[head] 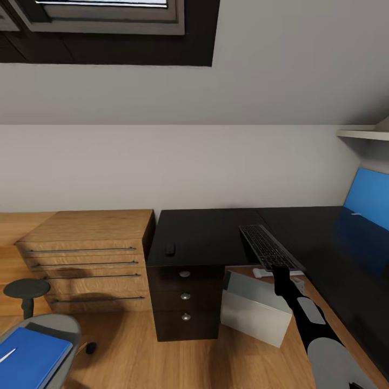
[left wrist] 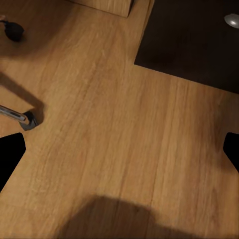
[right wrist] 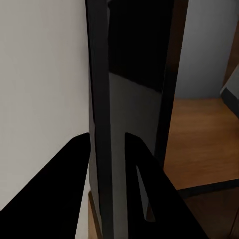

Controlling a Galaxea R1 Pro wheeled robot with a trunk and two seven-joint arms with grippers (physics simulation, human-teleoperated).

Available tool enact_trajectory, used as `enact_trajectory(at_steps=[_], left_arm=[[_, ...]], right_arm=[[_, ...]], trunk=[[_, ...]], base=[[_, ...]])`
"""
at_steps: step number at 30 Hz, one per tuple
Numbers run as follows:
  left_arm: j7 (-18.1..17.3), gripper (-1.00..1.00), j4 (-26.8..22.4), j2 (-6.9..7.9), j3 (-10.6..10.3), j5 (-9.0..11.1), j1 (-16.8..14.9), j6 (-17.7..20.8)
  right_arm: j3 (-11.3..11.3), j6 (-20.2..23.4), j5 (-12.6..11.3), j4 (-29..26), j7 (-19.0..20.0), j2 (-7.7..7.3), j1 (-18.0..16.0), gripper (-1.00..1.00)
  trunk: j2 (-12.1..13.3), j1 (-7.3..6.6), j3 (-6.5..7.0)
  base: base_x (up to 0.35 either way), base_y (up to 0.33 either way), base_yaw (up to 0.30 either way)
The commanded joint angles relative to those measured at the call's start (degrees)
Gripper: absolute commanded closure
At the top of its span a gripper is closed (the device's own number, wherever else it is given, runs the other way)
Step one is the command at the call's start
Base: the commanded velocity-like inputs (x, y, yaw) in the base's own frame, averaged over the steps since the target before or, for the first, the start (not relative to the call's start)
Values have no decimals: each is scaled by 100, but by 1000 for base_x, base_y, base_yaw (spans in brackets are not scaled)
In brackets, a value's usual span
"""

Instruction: In the bedroom, organize the workspace by keeping the computer under the desk, ensuring the monitor is on the desk, placing the keyboard on the desk next to the monitor, placing the mouse on the desk next to the keyboard, moving the folder from the swivel chair onto the desk next to the mouse, stacking the notebook on top of the folder with the pen on top of the notebook, and positioning the swivel chair next to the desk.

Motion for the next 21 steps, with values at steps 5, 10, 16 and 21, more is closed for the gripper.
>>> enact_trajectory(at_steps=[5, 10, 16, 21], left_arm=[[-8, -100, 4, -3, -13, 42, -3, -16], [-8, -100, 5, -4, -14, 39, -2, -20], [-8, -100, 9, -4, -15, 38, 0, -32], [-8, -100, 5, -4, -17, 38, -1, -33]], right_arm=[[-9, 40, 51, 25, -291, 3, -3, 100], [-9, 40, 51, 25, -293, 3, -3, 100], [-4, 40, 51, 25, -293, -2, -3, 100], [-3, 40, 51, 25, -293, -5, -3, 100]], trunk=[[-3, 0, -7], [-3, 0, -7], [-3, 0, -7], [-3, 0, -7]], base=[[0, 0, 0], [0, 0, 0], [101, 31, 0], [37, 8, 0]])
